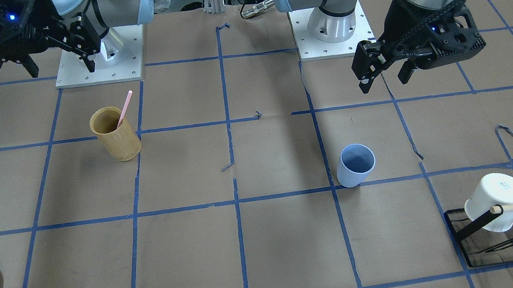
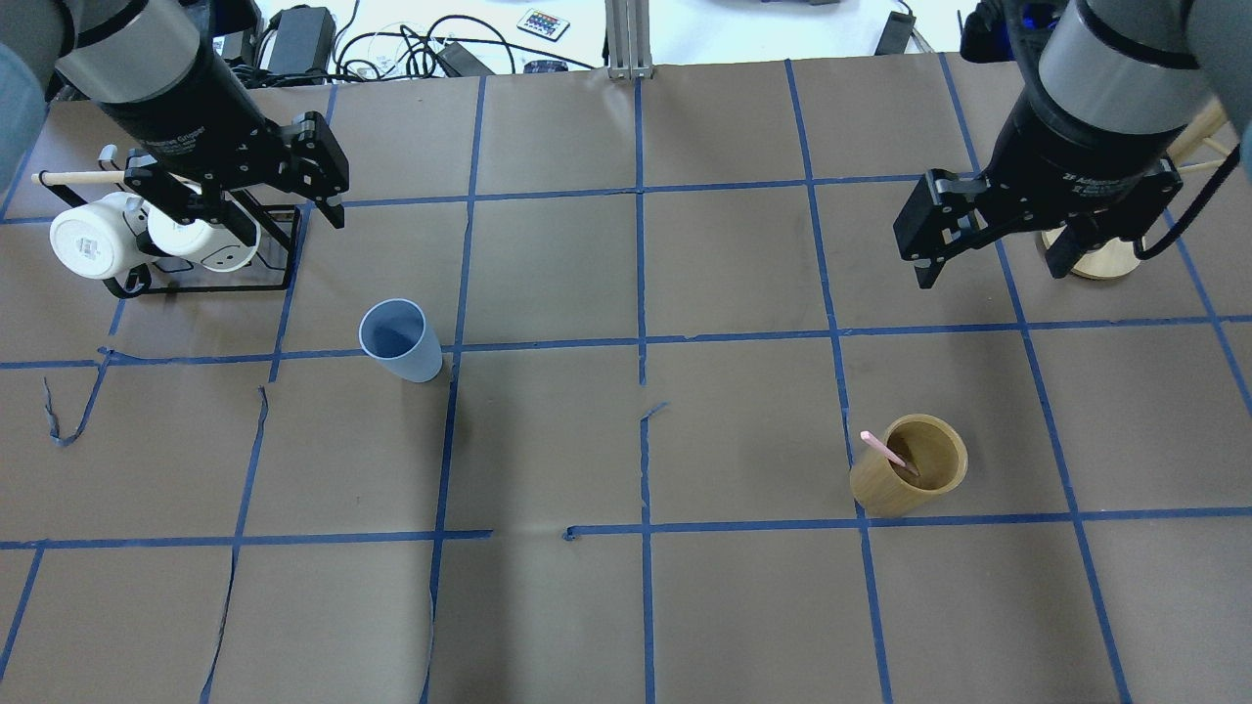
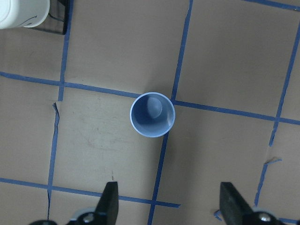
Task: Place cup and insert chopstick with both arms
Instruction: 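Lower left gripper around the blue cup while right gripper descends to the chopstick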
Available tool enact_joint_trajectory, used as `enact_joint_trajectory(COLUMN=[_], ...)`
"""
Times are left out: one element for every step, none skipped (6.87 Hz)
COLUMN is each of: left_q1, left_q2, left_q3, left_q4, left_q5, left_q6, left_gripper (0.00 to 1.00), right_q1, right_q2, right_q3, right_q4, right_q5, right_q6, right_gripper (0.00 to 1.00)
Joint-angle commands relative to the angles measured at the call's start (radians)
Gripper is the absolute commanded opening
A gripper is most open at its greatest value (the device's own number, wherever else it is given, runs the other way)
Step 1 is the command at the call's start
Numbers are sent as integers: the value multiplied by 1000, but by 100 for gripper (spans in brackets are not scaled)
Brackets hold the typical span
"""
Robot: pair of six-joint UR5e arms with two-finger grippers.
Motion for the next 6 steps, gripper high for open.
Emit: enact_joint_trajectory(left_q1=[3, 5, 6, 17, 43, 52], left_q2=[-13, -23, -31, -33, -42, -48], left_q3=[-5, -24, -75, -156, -257, -330], left_q4=[1, 6, 82, 166, 307, 422], left_q5=[5, 5, 5, 8, 8, 6], left_q6=[6, 5, 3, 23, 84, 84], left_gripper=[79, 79, 79, 78, 79, 80], right_q1=[-6, -27, -44, -52, -63, -83], right_q2=[7, 32, 76, 87, 96, 96], right_q3=[3, 5, 5, 19, 64, 113], right_q4=[29, 23, 33, 39, 59, 64], right_q5=[3, 8, 14, 55, 70, 104], right_q6=[4, 79, 213, 239, 308, 389], right_gripper=[100, 100, 100, 100, 100, 100])
